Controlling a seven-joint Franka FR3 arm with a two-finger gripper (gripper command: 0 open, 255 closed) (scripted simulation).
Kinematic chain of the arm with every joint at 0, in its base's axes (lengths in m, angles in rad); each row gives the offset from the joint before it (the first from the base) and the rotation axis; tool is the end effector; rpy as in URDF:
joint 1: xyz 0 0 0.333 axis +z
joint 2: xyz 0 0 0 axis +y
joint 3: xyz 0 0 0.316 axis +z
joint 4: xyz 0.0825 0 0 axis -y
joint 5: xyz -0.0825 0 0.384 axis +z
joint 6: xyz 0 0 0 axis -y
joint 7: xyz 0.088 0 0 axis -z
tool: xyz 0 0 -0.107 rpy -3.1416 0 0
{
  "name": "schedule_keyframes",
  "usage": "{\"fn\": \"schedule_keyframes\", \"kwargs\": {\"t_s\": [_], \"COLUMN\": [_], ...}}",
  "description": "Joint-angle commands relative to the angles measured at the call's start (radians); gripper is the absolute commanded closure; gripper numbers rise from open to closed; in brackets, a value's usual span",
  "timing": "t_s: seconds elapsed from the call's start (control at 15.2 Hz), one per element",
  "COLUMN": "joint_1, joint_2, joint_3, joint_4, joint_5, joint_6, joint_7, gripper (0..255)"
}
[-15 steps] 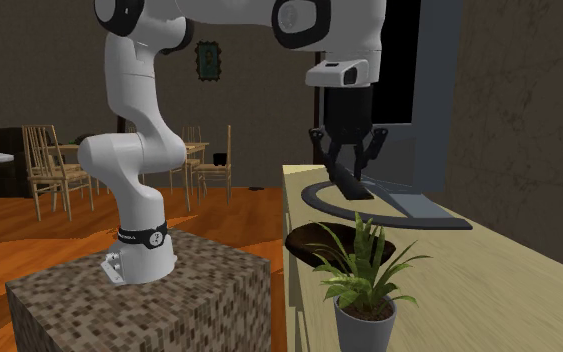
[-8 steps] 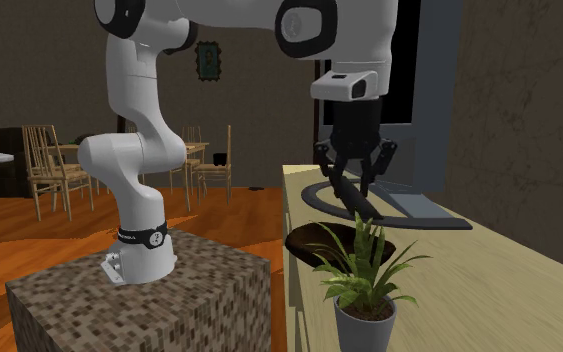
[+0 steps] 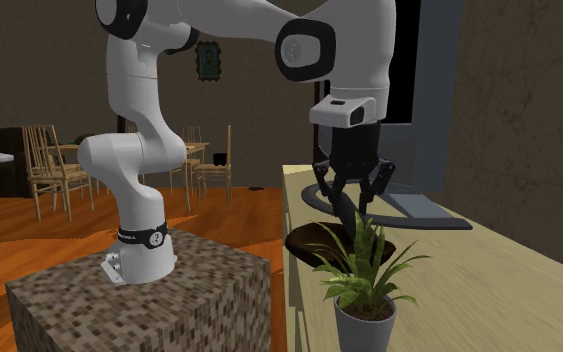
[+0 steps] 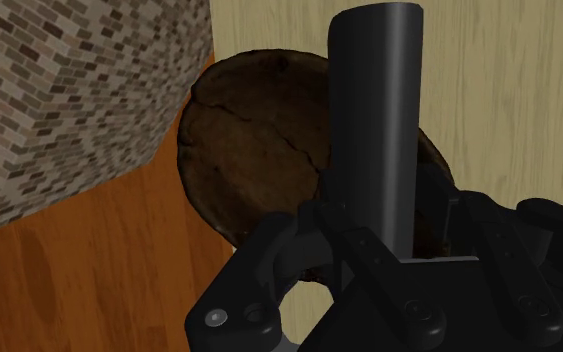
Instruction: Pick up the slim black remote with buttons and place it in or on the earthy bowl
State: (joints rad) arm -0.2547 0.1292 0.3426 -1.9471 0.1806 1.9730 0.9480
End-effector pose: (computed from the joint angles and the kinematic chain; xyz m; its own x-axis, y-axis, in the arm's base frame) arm 0.5721 0.0570 0.4121 0.5781 -0.7848 -0.2235 -0.8091 -0.5868 -0.0321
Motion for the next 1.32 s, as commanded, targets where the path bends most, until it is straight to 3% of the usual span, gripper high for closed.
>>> {"fn": "schedule_keyframes", "kwargs": {"t_s": [0.0,0.26,0.33,0.66,0.92,1.25], "joint_1": [0.000,0.000,0.000,0.000,-0.012,-0.012], "joint_2": [0.001,0.001,0.001,0.001,-0.020,-0.020], "joint_3": [0.000,0.000,0.000,0.000,-0.008,-0.008], "joint_4": [-0.001,-0.001,-0.001,-0.001,0.101,0.101], "joint_5": [0.000,0.000,0.000,0.000,-0.002,-0.002], "joint_6": [0.003,0.003,0.002,0.002,-0.121,-0.121], "joint_7": [0.000,0.000,0.000,0.000,0.000,0.000], "gripper": [255,255,0,0,0,0]}}
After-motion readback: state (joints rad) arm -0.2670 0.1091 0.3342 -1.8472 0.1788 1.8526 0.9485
